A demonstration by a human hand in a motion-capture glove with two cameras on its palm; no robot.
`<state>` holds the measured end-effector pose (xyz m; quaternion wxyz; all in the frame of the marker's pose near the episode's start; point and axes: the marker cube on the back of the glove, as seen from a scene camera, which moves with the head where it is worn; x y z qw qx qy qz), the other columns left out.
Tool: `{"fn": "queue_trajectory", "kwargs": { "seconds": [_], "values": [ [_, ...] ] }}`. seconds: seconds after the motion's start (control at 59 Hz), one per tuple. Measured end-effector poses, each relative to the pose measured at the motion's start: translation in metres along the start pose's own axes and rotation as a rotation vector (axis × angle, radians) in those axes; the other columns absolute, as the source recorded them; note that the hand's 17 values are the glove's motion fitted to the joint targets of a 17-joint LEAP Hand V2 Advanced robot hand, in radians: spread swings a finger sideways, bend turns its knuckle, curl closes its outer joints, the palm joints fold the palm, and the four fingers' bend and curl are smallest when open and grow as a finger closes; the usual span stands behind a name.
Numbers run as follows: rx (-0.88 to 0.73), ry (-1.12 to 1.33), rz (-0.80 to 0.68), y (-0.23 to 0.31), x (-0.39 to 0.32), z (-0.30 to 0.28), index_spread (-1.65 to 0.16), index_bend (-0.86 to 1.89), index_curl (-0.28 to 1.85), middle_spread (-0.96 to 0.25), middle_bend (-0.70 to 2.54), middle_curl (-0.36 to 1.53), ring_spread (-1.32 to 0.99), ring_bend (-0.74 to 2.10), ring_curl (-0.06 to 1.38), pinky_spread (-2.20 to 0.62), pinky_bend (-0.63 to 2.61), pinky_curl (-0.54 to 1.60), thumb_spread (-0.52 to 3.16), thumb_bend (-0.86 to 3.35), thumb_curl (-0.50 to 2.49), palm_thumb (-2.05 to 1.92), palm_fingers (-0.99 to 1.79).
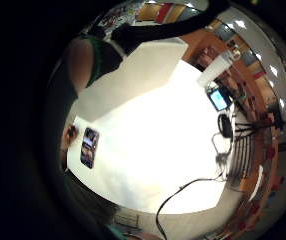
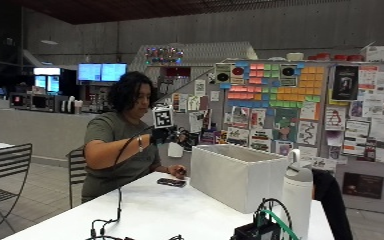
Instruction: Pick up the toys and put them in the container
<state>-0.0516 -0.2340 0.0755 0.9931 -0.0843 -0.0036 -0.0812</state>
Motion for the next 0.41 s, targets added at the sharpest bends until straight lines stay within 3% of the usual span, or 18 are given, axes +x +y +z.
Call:
{"fn": "queue_trajectory", "kwargs": {
  "seconds": [0.119,0.186,0.288,0.407],
  "values": [
    [-0.016,0.103,-0.017,0.047,0.016,0.028,-0.42,0.15,0.37,-0.20,0.45,0.42,-0.22,0.80,0.27,-0.02,1.04,0.36,1.07,-0.08,0.22,-0.11,0.00],
    [-0.014,-0.012,0.087,0.063,0.001,0.039,-0.42,0.16,0.36,-0.20,0.45,0.42,-0.22,0.79,0.27,-0.02,1.03,0.35,1.07,-0.08,0.21,-0.10,0.00],
    [-0.029,0.019,0.000,0.082,0.012,0.048,-0.41,0.16,0.35,-0.20,0.45,0.42,-0.22,0.76,0.26,-0.02,1.02,0.35,1.08,-0.08,0.21,-0.10,-0.01],
    [-0.013,-0.130,0.065,0.091,0.007,0.042,-0.41,0.16,0.34,-0.19,0.44,0.41,-0.22,0.73,0.25,-0.02,1.01,0.34,1.08,-0.08,0.20,-0.11,-0.02]
  ]
}}
